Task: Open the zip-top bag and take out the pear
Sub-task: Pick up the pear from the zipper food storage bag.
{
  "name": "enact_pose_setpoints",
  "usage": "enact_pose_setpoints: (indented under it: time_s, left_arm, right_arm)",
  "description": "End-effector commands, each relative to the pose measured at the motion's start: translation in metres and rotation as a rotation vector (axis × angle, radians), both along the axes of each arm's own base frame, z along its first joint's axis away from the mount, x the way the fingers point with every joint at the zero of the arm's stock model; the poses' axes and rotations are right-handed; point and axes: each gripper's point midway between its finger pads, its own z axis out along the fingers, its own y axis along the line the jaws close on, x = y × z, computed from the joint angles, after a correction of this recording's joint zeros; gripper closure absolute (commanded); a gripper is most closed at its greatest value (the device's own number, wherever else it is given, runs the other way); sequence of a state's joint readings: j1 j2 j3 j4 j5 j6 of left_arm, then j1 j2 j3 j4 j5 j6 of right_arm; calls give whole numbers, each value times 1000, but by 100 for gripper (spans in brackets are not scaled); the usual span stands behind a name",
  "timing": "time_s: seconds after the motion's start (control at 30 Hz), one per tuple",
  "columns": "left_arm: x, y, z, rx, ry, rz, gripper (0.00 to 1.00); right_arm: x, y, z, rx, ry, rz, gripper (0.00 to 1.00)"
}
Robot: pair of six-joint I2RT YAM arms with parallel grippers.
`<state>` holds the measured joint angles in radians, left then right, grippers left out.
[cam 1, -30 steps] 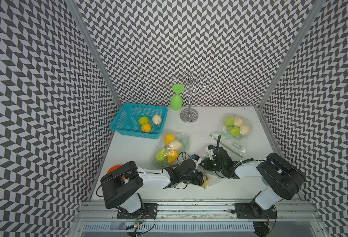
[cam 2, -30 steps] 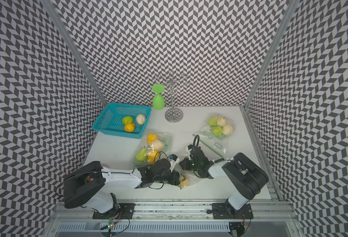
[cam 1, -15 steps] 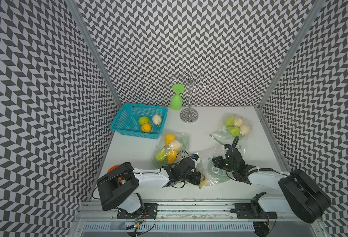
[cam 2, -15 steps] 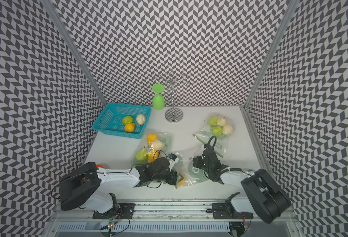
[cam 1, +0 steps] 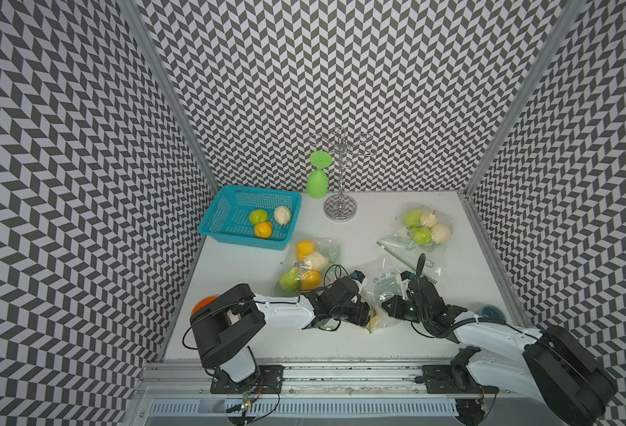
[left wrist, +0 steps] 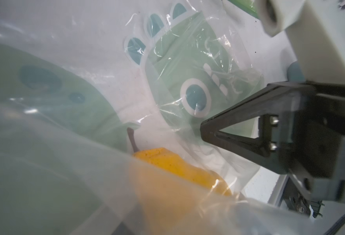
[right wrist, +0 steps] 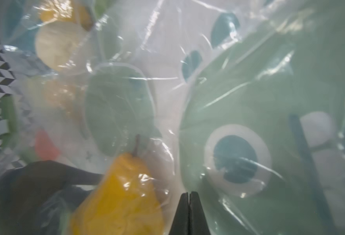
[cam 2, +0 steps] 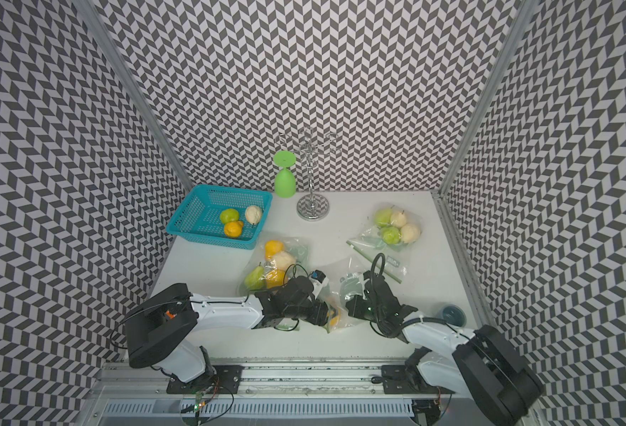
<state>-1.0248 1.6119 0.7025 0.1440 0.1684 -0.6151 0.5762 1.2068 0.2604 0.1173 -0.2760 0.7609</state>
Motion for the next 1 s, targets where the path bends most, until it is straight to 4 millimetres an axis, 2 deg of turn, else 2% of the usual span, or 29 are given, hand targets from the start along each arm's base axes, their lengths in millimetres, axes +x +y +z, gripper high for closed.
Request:
enact_pose_setpoints:
  time_s: [0.0, 0.13, 0.23, 0.37, 0.73, 0.83, 0.97]
  left_arm:
    - [-7, 35, -42, 192, 42, 17, 30]
    - [-8, 41, -42, 223, 37, 13, 14]
    - [-8, 49, -48, 275, 32, 14, 12]
    - [-7, 57, -50, 323, 22, 21, 12]
    - [8, 79, -37, 400, -45, 98, 12]
    - [7, 86, -35, 418, -50, 109, 15]
    - [10, 94, -33, 423, -60, 132, 38]
  right_arm:
    - [17, 7, 2, -1, -45, -19, 97]
    - [17, -9, -24, -107, 2, -69, 99]
    - [17, -16, -29, -132, 7, -106, 99]
    - [20, -17, -26, -131, -1, -118, 99]
    - [20, -20, -28, -141, 2, -123, 100]
    - [20, -20, -26, -140, 0, -123, 100]
    - [21, -22, -24, -139, -5, -137, 100]
